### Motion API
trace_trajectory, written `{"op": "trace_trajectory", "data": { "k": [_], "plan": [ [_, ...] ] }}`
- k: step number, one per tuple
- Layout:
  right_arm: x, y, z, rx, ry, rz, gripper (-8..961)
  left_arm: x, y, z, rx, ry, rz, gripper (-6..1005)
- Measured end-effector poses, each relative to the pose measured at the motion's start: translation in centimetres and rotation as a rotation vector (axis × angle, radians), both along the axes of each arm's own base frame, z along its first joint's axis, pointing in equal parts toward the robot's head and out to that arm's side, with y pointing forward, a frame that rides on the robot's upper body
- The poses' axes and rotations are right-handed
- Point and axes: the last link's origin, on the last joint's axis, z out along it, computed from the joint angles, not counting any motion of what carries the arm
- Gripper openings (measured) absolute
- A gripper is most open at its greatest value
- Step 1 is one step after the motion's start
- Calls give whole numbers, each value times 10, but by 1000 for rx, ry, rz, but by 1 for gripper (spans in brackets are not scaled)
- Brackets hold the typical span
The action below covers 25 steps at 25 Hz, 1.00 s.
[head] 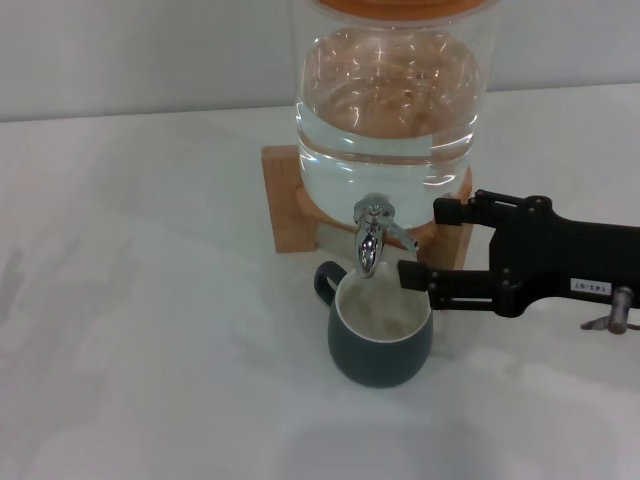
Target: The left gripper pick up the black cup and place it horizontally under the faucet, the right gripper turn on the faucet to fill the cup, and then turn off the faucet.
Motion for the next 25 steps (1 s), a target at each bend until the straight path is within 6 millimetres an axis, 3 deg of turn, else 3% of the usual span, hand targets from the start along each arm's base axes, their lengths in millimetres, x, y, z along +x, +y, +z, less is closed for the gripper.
{"op": "trace_trajectory", "data": {
  "k": [25],
  "plan": [
    [1,10,-15,63,-33,-48,857,-1,1,1,0,4,5,595]
  ]
}}
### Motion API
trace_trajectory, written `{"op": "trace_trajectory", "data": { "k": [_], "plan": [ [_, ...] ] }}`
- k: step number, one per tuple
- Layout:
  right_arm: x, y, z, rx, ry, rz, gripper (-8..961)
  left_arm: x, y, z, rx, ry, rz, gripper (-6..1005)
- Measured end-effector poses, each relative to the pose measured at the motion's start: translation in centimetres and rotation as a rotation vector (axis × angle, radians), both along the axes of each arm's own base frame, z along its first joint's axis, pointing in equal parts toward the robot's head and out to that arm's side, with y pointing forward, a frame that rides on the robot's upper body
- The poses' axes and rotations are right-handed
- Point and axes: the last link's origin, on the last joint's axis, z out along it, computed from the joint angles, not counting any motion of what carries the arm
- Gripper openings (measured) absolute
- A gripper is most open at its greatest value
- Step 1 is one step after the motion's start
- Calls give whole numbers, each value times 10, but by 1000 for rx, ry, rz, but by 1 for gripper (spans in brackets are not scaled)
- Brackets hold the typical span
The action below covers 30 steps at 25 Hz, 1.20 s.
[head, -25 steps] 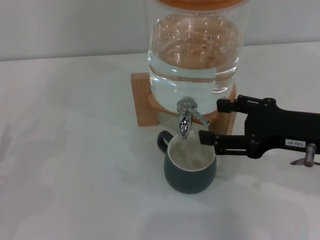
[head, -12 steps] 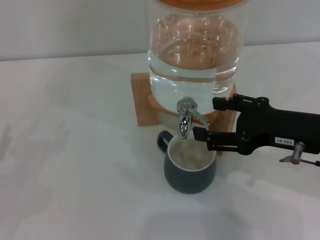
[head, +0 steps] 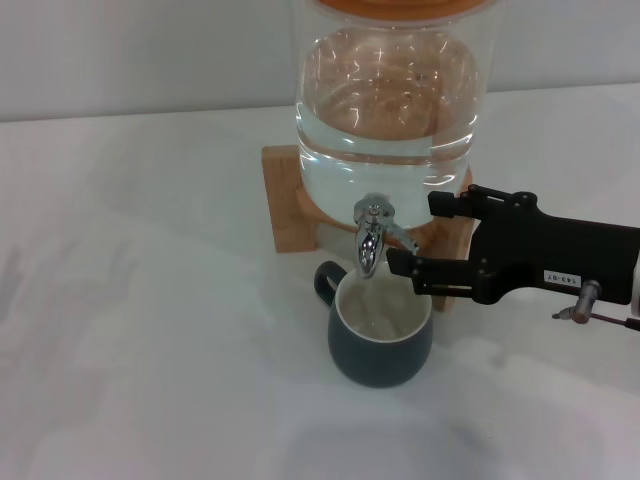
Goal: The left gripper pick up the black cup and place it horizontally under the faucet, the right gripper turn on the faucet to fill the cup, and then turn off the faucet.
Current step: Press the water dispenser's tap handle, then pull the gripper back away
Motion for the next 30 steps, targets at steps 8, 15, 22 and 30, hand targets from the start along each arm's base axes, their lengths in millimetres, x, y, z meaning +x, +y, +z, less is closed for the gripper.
{"op": "trace_trajectory", "data": {
  "k": [8,15,22,30],
  "plan": [
    [8,3,-1,17,-24,-22,858,0,-1,0,0,1,2,595],
    [11,4,2,29,-32,-29,857,-2,-2,0,0,1,6,595],
    [15,7,8,51,-39,-35,857,-1,-3,-1,-2,-5,2,595],
    [18,12,9,66,-35,-51,858,0,-3,-3,-5,-9,0,595]
  ]
}}
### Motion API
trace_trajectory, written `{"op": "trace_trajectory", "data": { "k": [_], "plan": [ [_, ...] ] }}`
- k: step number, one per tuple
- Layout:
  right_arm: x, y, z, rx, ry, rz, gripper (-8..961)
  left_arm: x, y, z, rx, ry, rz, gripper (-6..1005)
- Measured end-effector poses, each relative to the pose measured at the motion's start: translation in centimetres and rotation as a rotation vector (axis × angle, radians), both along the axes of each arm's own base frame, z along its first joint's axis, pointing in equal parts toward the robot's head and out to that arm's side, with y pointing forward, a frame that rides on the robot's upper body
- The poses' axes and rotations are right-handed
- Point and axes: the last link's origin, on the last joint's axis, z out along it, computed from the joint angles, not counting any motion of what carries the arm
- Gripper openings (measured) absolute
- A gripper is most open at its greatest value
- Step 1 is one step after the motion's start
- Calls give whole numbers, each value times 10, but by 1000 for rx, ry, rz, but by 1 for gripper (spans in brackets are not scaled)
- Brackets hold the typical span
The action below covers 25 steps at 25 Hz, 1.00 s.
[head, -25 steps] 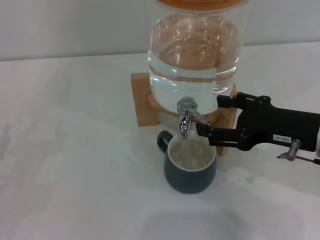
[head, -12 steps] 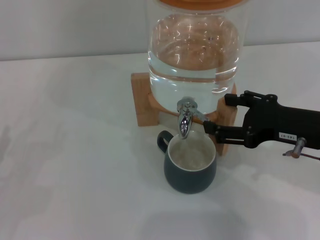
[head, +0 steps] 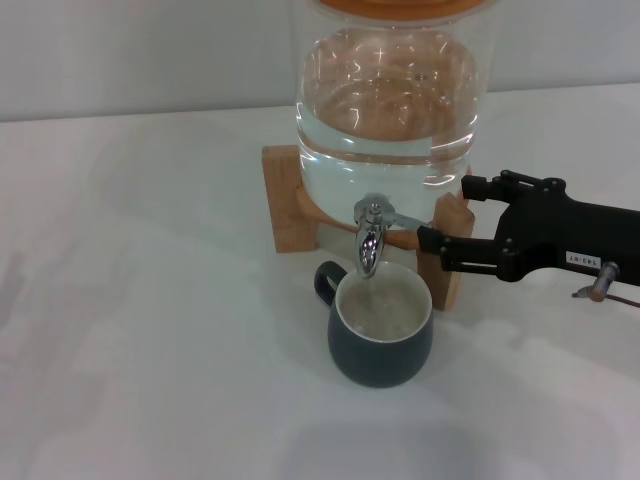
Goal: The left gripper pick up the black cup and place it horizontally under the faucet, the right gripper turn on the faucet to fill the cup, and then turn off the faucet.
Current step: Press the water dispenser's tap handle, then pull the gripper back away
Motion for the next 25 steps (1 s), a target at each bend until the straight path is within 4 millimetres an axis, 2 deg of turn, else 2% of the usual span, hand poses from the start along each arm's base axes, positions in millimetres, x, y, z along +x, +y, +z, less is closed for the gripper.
{"op": "trace_trajectory", "data": {
  "k": [9,25],
  "plan": [
    [5,5,6,33,7,-24,857,0,-2,-2,-3,-5,2,595],
    [0,10,6,25,18,-10,857,-1,-2,-1,-1,-5,3,595]
  ]
}}
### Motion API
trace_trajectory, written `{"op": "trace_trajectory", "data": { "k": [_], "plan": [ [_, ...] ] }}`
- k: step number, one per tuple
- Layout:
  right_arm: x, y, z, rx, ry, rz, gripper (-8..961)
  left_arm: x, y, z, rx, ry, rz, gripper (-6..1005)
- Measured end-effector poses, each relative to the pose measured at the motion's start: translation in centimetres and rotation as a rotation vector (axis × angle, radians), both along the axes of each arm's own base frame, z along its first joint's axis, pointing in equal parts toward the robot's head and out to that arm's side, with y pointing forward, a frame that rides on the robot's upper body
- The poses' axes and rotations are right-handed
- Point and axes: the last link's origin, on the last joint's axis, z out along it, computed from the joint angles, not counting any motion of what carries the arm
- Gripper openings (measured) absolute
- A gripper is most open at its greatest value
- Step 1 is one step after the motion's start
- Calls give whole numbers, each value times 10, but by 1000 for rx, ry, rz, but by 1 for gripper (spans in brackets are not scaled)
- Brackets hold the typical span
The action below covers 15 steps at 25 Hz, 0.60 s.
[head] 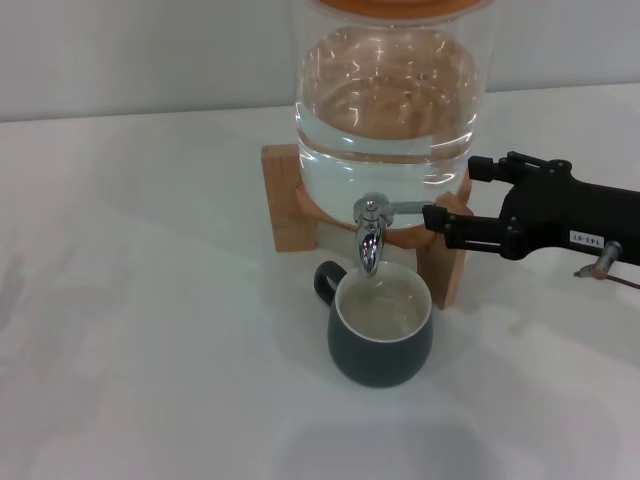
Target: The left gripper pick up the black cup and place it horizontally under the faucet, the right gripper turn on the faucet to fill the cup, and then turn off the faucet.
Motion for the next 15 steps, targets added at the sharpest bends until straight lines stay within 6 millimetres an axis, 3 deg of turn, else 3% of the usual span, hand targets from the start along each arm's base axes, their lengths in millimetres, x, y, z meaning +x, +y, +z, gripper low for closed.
{"op": "trace_trajectory", "data": {
  "k": [9,12,15],
  "plan": [
    [5,-16,25,-45,81,32,858,-1,0,1,4,6,5,595],
    [19,-29,46,-28,140,69,858,-2,-1,2,9,23,2,595],
    [29,-35,54,-20,187,84,858,-1,0,3,18,35,-1,595]
  ]
}}
